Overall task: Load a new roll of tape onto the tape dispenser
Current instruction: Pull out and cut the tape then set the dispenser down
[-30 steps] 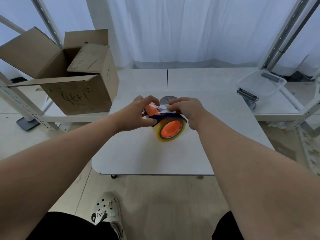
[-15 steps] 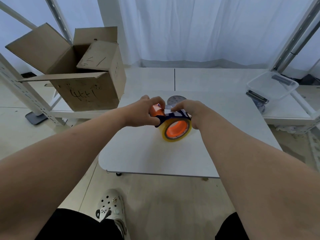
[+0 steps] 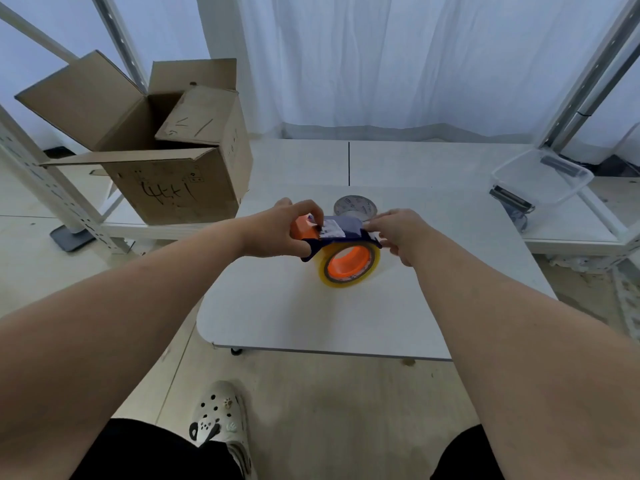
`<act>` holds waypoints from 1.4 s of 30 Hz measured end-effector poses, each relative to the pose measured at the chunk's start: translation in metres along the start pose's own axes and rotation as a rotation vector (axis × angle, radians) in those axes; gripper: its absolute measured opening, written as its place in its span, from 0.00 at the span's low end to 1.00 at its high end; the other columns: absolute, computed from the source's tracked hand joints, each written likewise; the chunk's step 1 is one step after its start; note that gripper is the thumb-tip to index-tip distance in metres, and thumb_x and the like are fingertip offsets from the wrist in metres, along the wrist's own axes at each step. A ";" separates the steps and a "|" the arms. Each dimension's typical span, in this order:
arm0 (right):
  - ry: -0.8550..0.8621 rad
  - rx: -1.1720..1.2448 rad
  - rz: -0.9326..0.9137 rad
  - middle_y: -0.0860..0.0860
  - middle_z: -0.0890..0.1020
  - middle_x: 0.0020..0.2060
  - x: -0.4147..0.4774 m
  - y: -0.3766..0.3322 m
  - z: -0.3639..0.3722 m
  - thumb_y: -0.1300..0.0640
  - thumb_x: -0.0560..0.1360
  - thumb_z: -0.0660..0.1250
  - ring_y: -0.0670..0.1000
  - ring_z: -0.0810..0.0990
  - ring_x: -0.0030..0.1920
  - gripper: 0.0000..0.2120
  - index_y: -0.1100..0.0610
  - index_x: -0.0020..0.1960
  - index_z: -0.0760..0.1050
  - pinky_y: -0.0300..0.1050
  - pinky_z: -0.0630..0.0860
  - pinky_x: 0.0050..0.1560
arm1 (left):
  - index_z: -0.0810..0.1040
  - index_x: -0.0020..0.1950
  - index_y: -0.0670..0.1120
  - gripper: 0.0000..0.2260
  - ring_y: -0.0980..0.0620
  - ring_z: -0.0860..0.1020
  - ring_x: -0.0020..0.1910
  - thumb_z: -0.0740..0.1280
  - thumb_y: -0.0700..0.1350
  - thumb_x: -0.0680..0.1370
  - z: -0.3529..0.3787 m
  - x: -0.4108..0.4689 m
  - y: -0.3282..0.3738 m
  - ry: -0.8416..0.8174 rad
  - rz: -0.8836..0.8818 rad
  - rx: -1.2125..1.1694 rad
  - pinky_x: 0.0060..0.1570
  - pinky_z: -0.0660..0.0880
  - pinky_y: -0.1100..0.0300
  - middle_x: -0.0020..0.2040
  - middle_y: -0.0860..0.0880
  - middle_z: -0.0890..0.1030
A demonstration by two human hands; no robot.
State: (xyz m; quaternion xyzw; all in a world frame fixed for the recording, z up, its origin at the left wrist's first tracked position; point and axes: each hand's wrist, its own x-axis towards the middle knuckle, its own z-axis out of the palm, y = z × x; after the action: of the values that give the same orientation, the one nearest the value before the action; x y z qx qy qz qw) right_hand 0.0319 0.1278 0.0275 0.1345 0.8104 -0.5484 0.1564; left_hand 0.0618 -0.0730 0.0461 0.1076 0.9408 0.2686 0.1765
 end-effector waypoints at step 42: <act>-0.031 -0.613 -0.704 0.49 0.70 0.51 0.020 0.008 -0.015 0.61 0.70 0.71 0.50 0.72 0.48 0.23 0.54 0.62 0.67 0.40 0.69 0.46 | 0.68 0.62 0.54 0.15 0.50 0.74 0.54 0.63 0.44 0.76 -0.014 0.055 0.020 -0.062 -0.072 -0.602 0.58 0.72 0.54 0.55 0.49 0.75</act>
State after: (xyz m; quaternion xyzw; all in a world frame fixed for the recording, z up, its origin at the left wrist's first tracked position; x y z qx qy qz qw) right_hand 0.0158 0.1460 0.0179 -0.2095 0.9289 -0.3053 0.0053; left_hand 0.0081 -0.0464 0.0530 0.0252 0.8163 0.5254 0.2386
